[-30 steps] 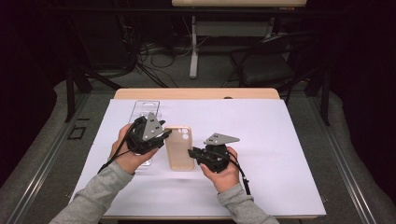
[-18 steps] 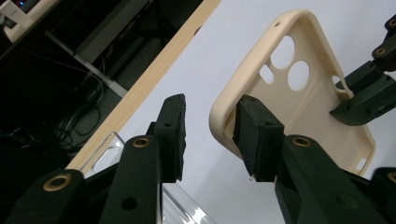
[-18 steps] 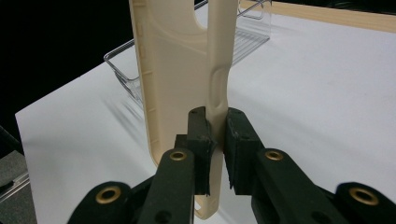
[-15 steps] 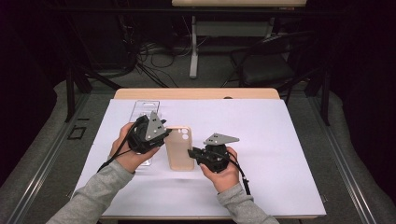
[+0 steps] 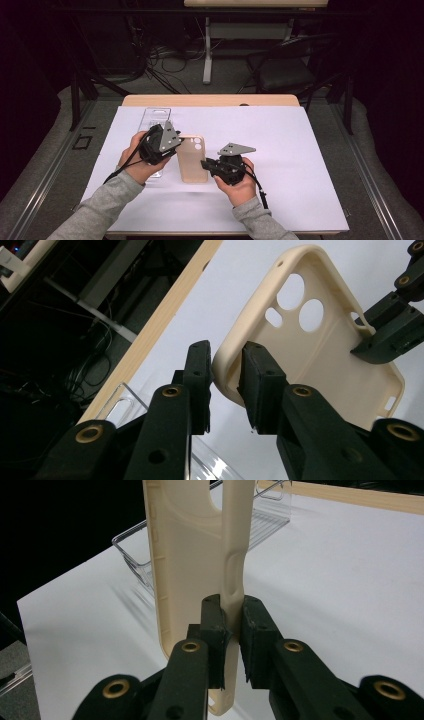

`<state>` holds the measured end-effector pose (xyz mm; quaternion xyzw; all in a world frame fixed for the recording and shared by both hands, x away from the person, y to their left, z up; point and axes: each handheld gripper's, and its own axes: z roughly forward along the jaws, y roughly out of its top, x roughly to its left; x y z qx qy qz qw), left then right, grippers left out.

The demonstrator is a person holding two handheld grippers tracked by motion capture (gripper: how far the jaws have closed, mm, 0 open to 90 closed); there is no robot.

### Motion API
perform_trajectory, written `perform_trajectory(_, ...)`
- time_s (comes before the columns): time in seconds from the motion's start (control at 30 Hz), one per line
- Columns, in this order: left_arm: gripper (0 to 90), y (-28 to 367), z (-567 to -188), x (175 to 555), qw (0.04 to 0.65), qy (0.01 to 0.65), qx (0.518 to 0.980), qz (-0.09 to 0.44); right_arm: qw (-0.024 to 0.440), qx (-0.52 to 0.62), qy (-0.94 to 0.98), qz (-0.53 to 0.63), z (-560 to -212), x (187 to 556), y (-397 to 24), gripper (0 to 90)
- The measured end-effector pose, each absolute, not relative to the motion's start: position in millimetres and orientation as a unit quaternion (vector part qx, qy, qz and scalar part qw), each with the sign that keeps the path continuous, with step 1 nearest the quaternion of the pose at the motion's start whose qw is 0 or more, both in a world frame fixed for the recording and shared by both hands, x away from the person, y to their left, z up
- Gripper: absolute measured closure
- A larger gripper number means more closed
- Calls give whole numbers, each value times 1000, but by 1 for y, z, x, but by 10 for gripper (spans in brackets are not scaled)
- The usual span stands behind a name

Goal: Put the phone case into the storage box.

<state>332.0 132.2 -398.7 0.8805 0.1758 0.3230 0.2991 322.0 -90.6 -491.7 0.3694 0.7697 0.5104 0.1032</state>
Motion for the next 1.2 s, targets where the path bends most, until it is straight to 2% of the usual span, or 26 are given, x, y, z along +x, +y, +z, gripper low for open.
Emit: perform_trajectory(1.2,798,131,-393,332,284,156,889,324,100,369,767,515,-492,322,-90,818)
